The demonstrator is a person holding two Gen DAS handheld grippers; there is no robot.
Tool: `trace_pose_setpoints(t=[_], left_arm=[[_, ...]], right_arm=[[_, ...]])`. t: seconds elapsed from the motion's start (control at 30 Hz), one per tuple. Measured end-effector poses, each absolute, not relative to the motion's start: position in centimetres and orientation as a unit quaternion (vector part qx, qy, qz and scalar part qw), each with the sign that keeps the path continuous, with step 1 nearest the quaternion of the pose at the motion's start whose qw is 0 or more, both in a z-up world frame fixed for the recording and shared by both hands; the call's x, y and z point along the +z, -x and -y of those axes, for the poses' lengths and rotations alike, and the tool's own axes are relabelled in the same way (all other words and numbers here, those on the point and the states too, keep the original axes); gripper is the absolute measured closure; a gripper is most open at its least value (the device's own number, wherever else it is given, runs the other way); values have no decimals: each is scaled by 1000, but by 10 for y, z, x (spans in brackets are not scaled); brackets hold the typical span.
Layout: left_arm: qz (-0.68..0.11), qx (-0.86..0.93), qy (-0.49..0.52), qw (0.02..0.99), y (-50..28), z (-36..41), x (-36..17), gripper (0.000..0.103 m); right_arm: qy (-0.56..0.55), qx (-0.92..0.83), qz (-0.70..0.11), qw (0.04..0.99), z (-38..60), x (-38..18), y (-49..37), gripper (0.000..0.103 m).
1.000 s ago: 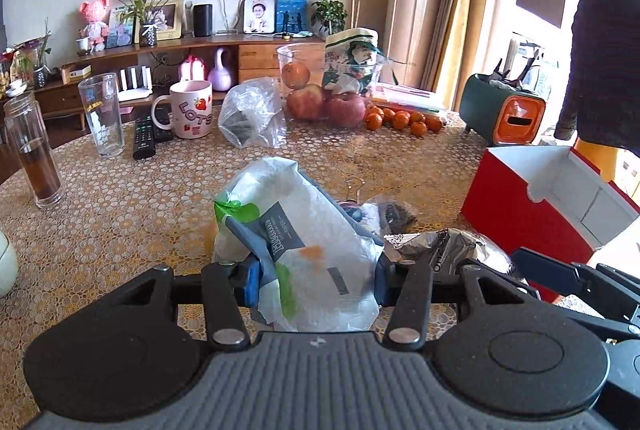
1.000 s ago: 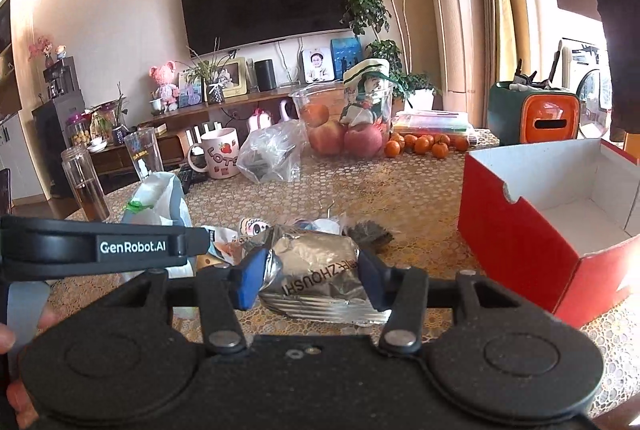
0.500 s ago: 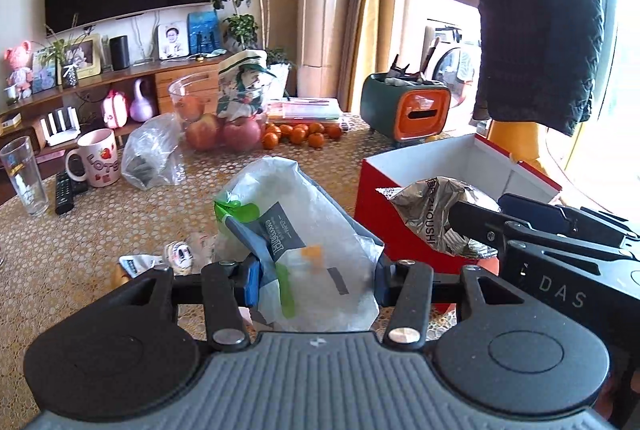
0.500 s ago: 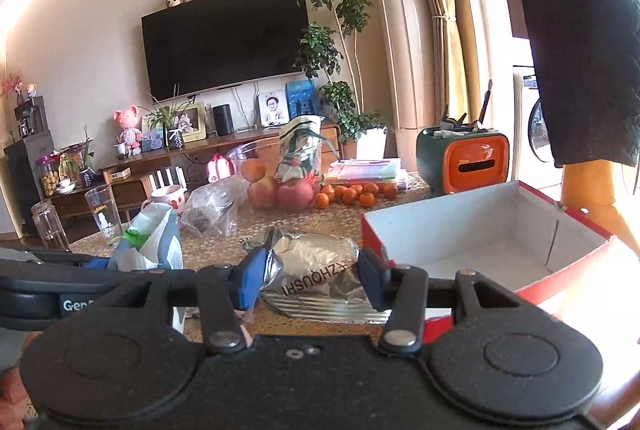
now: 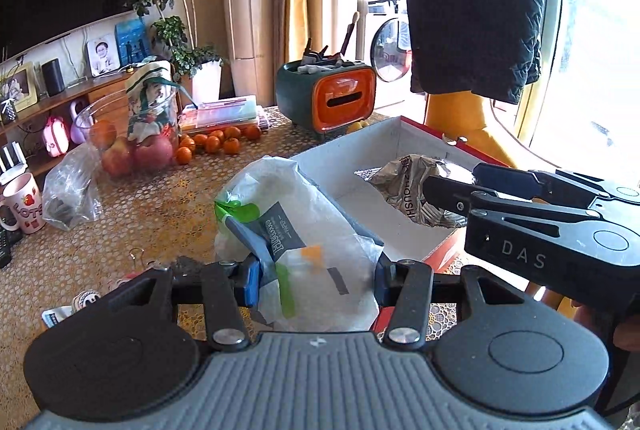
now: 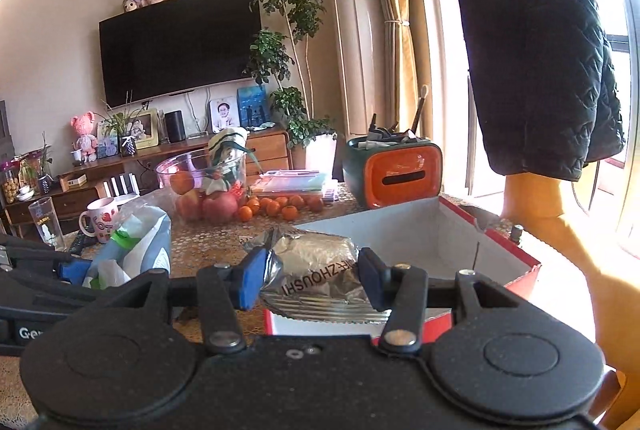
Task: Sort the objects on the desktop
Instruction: 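Carry the white bag with left tool while right tool carries the packet to the red box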
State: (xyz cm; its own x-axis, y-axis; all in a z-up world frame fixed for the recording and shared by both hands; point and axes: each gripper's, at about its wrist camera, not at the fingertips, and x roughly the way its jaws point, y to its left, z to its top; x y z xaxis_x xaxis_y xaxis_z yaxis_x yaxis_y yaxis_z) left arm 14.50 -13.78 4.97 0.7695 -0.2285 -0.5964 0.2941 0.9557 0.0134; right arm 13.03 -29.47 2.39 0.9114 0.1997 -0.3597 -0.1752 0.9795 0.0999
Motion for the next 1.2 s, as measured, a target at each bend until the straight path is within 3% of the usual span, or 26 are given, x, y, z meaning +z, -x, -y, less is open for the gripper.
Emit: trace_pose_setpoints(t=[0.93, 0.97, 1.0, 1.03, 1.2], left_arm=[[-389, -178, -159, 890, -247, 259, -8, 54], [-394, -179, -163, 886, -249, 261, -12, 54], [-399, -179, -165, 884, -251, 263, -15, 54], [-404, -180, -168, 881, -253, 264, -18, 54], [-432, -178, -149, 872, -269, 258, -27, 54]], right_arm=[[-16, 42, -273, 961, 369, -16, -225, 55], [-14, 49, -274, 960, 368, -18, -227, 60], [-9, 57, -280, 958, 366, -19, -230, 81], [-5, 56, -285, 957, 364, -20, -233, 88], [-11, 64, -314, 947, 364, -28, -246, 84]])
